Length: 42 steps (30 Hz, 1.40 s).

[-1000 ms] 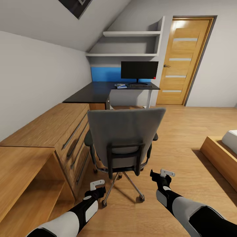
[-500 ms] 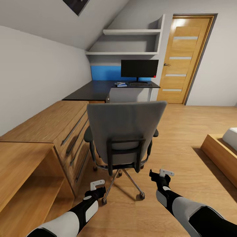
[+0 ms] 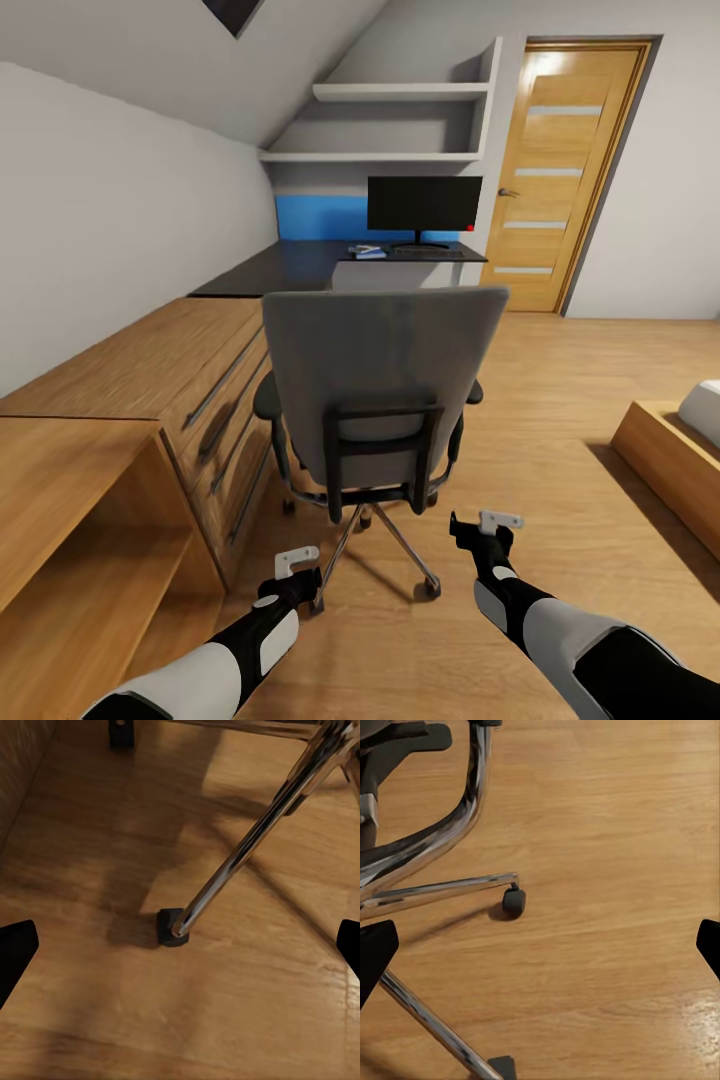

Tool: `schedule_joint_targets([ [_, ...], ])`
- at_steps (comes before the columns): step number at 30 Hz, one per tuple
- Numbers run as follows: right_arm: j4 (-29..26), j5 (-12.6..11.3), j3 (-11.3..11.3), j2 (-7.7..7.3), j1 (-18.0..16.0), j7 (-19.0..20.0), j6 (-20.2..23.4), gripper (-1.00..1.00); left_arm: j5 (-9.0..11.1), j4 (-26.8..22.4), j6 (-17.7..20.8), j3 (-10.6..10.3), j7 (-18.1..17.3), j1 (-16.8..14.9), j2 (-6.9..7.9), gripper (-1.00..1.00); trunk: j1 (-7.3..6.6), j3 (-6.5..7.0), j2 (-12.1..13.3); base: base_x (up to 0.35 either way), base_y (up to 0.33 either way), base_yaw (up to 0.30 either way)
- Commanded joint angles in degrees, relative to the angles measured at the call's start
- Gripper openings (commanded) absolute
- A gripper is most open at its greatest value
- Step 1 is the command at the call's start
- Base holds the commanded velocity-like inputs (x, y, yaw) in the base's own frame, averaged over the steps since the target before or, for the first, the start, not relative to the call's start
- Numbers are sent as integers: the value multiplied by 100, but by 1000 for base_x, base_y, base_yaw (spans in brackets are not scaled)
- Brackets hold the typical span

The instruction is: In the bedroom, organize the workspace by keeping the computer under the desk, ensuring the monitor is on the desk, placing the keyboard on the desk next to the monitor, placing the mouse on the desk next to the keyboard, moving the folder from the swivel chair onto the desk next to the mouse, stacking the notebook on top of the folder with the pen on top of the notebook, and positioning the swivel chair next to the desk.

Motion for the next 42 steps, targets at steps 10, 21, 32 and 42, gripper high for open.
schedule_joint_targets([
  [10, -2, -35, 35, -10, -3, -31, -137, 100, 46, 1, -66, -44, 26, -4, 6, 100, 219, -185, -405, 0, 0, 0],
  [21, -3, -56, 34, -9, -3, -36, -146, 100, 46, 0, -106, -40, 25, -4, 9, 100, 395, -329, -726, 0, 0, 0],
  [32, -3, -34, 45, 2, 0, -35, -161, 100, 46, 195, -673, -50, -1, -4, 12, 100, 395, -329, -726, 113, 0, 0],
  [42, -3, -30, 48, 5, 4, -33, -163, 100, 45, 203, -682, -50, -1, -4, 11, 100, 395, -329, -726, 134, 0, 0],
])
